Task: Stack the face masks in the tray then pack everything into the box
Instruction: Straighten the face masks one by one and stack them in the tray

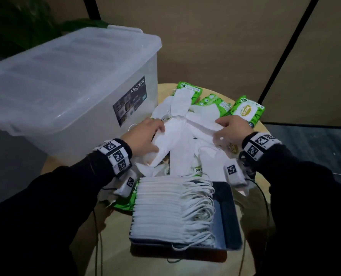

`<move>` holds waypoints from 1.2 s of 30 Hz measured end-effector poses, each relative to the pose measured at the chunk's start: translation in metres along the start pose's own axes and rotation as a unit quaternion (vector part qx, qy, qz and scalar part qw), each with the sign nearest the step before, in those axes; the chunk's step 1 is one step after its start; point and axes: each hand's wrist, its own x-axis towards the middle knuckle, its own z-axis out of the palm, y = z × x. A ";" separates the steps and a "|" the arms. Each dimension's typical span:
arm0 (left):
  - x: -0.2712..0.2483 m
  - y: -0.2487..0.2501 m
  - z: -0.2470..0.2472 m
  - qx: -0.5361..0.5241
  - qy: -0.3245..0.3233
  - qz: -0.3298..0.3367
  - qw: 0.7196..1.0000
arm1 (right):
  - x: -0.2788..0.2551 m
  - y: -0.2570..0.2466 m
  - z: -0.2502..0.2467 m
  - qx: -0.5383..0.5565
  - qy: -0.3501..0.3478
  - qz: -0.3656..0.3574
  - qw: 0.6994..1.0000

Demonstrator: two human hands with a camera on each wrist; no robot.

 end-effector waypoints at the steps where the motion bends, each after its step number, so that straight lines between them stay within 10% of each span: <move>1: 0.000 0.001 -0.002 -0.040 0.015 -0.020 0.999 | -0.001 0.000 0.000 0.059 0.031 0.012 0.998; 9: -0.020 0.020 -0.061 -0.255 -0.022 -0.075 0.964 | -0.041 -0.017 -0.036 0.310 0.090 0.033 0.946; 18: -0.069 0.044 -0.082 -0.583 0.198 -0.043 0.787 | -0.090 -0.033 -0.039 0.533 -0.023 -0.006 0.846; 25: -0.083 0.063 -0.082 -0.699 0.158 -0.070 0.694 | -0.118 -0.055 -0.021 0.573 -0.087 0.010 0.815; 36: -0.090 0.071 -0.065 -0.656 0.074 -0.061 0.748 | -0.134 -0.069 0.008 0.530 -0.063 -0.012 0.845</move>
